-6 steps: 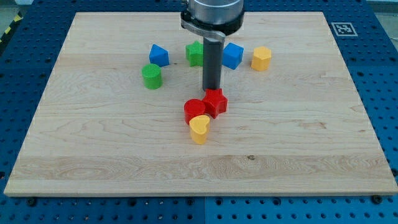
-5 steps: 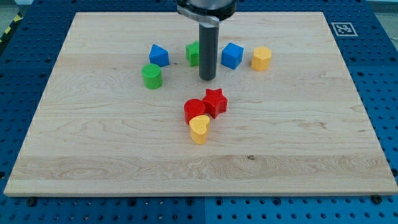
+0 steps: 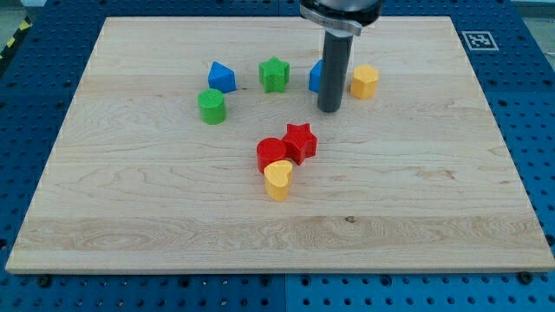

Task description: Push the yellow hexagon into the red star

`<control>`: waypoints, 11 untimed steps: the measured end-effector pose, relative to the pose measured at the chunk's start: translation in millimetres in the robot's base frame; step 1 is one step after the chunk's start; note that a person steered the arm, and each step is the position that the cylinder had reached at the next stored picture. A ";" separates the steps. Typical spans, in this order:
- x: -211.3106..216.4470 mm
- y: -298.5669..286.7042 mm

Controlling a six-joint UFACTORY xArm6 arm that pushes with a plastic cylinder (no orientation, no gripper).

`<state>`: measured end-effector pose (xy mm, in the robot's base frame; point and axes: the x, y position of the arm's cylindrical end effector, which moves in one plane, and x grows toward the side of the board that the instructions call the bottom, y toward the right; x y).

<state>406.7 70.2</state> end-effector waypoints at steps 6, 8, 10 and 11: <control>-79.5 106.2; -92.1 51.3; -82.8 51.7; -70.4 51.7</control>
<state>336.2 121.9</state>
